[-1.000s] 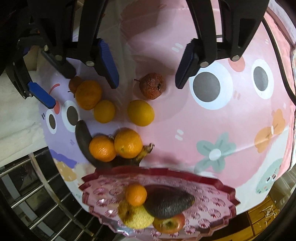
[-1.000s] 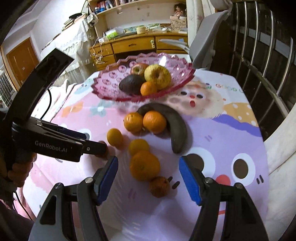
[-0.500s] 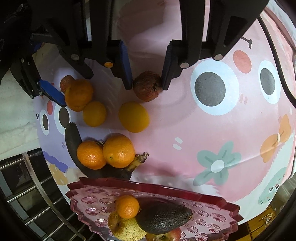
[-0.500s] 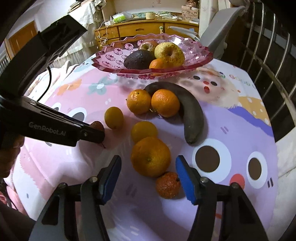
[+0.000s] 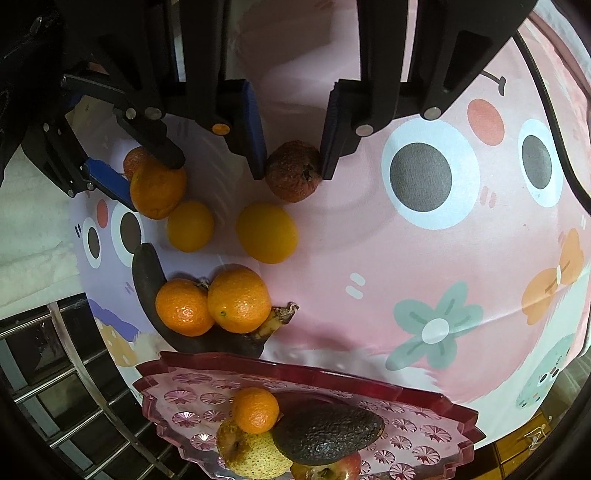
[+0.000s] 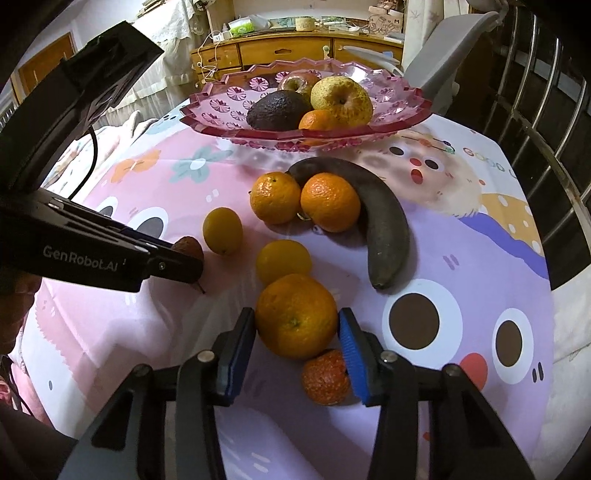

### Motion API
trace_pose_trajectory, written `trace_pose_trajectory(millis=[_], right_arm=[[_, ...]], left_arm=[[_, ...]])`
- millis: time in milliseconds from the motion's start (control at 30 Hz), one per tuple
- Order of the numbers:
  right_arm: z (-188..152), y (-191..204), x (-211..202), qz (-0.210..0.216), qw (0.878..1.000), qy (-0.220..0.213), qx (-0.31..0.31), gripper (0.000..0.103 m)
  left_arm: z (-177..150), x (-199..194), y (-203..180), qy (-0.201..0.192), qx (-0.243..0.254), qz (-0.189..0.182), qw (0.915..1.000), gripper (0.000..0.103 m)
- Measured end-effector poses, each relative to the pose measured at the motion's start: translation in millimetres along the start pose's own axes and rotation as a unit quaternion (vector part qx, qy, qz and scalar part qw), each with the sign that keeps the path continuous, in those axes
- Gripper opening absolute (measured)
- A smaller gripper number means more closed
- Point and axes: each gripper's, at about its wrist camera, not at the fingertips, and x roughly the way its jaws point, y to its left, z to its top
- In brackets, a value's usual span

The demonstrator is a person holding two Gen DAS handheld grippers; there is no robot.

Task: Organize fruits
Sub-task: 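Grasp the brown shriveled fruit with the left tool while the right tool grasps a large orange, then drop both held fruits into the pink bowl and open the tools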

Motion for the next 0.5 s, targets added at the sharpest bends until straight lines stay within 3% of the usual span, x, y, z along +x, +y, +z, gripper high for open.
trace_pose_trajectory(millis=[500], right_arm=[[38.8,24.7,-43.1,0.024,0.999,-0.036,-0.011,0.046]], left_arm=[[12.9,-72.6,3.1,-0.049,0.017,0.007,0.9986,0.027]])
